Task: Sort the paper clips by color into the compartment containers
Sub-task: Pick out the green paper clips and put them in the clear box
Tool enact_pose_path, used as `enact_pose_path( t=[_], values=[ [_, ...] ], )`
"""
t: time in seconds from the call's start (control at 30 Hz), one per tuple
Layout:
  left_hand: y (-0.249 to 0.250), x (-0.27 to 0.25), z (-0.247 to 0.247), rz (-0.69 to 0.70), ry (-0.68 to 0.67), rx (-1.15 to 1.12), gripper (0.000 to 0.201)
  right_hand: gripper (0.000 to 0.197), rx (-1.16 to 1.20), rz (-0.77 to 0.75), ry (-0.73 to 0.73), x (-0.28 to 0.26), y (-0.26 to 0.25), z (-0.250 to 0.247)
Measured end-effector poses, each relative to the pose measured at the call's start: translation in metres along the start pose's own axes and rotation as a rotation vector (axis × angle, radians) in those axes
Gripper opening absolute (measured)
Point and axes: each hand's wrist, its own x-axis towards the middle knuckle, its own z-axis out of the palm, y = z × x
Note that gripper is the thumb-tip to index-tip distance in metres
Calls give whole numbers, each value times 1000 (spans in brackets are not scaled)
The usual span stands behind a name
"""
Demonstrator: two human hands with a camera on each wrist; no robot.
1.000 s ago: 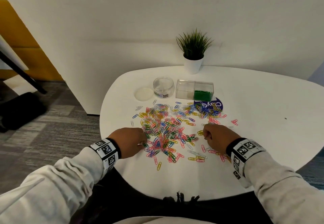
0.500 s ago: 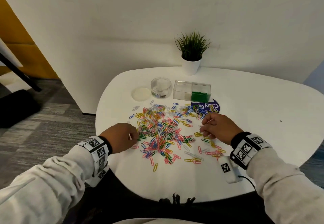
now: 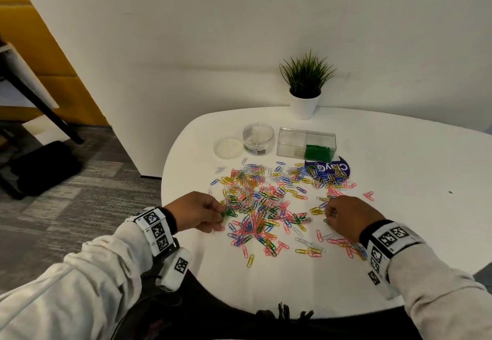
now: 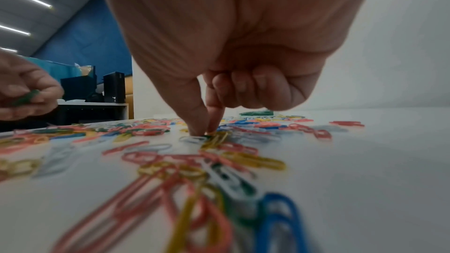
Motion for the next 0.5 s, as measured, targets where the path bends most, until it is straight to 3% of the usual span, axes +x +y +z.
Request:
enact_pose_path(
  t=[0.13,0.33,0.5],
  values=[
    [0,1,0,-12,-12,-63,10,18,0,32,-24,-1,-1,-7],
    [6,4,3,-59,58,-74,33,15,43,-37,23,-4,-4,-11],
    [10,-6,14,-72,-65,-236,17,6,16,-38,-6,-4,-6,-3]
  ],
)
